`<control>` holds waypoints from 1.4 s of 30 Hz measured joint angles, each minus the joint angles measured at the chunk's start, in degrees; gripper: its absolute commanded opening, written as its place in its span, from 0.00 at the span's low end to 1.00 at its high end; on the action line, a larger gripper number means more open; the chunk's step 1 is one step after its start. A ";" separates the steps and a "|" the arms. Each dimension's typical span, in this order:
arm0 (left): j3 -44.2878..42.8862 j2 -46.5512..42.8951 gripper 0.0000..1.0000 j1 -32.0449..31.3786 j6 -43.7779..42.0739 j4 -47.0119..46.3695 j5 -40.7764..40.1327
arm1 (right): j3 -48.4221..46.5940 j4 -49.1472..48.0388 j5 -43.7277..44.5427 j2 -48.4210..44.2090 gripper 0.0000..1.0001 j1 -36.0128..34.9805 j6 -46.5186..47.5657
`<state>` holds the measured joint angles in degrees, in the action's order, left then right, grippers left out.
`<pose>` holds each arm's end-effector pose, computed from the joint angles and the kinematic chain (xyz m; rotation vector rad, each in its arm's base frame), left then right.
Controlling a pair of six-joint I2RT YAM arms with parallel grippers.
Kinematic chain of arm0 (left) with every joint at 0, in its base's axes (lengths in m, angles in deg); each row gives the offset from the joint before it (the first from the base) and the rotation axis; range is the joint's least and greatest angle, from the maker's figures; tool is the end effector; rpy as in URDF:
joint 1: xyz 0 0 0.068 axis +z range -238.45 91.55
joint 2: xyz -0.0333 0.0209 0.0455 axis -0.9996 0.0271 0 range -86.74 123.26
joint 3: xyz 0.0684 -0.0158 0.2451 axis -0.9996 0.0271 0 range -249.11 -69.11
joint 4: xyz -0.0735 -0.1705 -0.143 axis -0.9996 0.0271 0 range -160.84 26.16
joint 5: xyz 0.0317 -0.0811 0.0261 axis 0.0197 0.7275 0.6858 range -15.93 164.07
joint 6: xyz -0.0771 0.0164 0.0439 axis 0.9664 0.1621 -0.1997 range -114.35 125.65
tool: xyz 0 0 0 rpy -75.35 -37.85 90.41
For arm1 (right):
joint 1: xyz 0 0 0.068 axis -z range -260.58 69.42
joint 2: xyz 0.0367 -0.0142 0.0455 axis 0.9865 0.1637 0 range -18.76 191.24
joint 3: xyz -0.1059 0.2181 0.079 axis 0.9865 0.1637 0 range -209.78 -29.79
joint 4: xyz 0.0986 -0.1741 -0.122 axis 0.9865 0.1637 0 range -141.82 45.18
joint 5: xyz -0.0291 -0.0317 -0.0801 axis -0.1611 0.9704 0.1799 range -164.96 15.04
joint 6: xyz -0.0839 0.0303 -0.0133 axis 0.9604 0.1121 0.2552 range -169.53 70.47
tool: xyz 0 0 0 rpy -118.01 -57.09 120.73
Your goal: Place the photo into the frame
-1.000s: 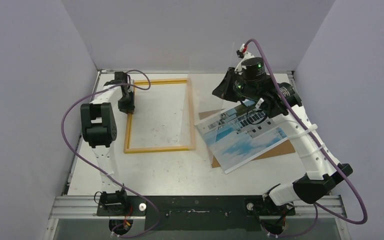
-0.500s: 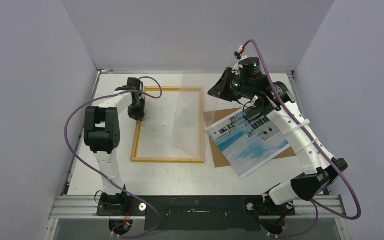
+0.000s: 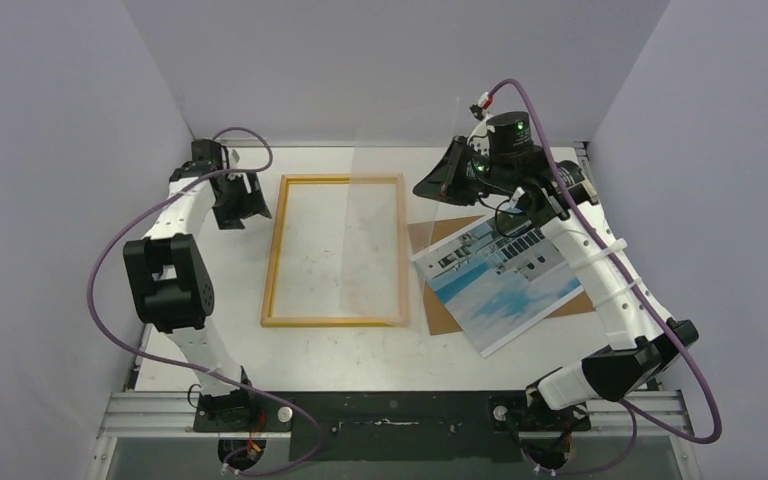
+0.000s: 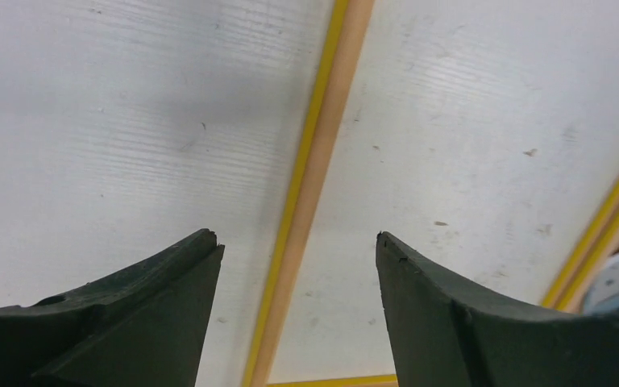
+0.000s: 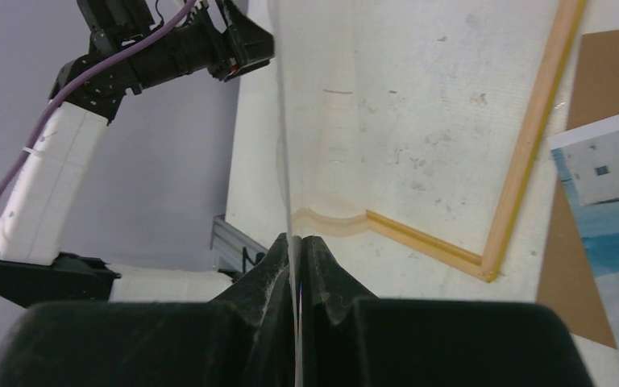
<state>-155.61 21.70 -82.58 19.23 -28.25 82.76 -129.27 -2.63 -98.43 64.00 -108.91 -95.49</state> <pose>0.3855 0.0274 0.1826 -0.4101 2.6672 -0.2455 0.2517 0.1722 0.3973 0.0937 2.3285 1.1506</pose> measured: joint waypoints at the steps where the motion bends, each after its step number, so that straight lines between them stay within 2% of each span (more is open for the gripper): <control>1: 0.00 -1.55 0.71 0.66 1.03 0.02 1.68 | -0.68 0.13 -1.03 0.33 0.00 0.02 -0.72; 3: 0.00 -3.76 0.73 0.98 2.56 0.02 3.65 | -1.73 -0.63 -3.37 1.11 0.00 -0.02 -2.51; 5: 0.00 -5.79 0.86 1.18 4.39 0.07 5.66 | -2.10 -1.66 -5.16 1.88 0.00 -0.20 -3.80; 6: 0.00 -6.84 0.89 1.42 5.57 0.07 6.97 | -2.23 -2.29 -6.10 2.34 0.00 -0.26 -4.26; 11: 1.31 -13.81 0.93 5.99 11.47 -0.68 13.27 | -3.02 -5.81 -9.25 5.55 0.00 -1.40 -5.20; 13: 1.81 -17.81 0.93 8.66 13.84 -0.63 13.84 | -3.52 -7.58 -9.68 7.80 0.00 -2.75 -5.79; 18: 2.43 -23.78 0.93 10.05 16.13 0.46 10.91 | -4.83 -11.34 -10.49 14.05 0.00 -6.43 -8.02; 26: 4.48 -24.96 0.93 12.22 16.00 5.22 8.94 | -8.70 -20.61 -11.72 26.93 0.00 -9.90 -17.55; 34: 6.73 -24.98 0.93 12.72 15.74 8.04 7.65 | -16.94 -25.09 -15.37 39.45 0.00 -8.85 -18.93; 42: 9.20 -24.98 0.93 12.72 14.62 9.46 7.21 | -17.03 -22.16 -17.33 49.29 0.00 -4.87 -14.29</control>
<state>-146.41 -3.28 -69.86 33.86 -18.79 89.97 -146.29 -24.79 -115.76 113.29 -113.79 -109.78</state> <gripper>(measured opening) 0.930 0.033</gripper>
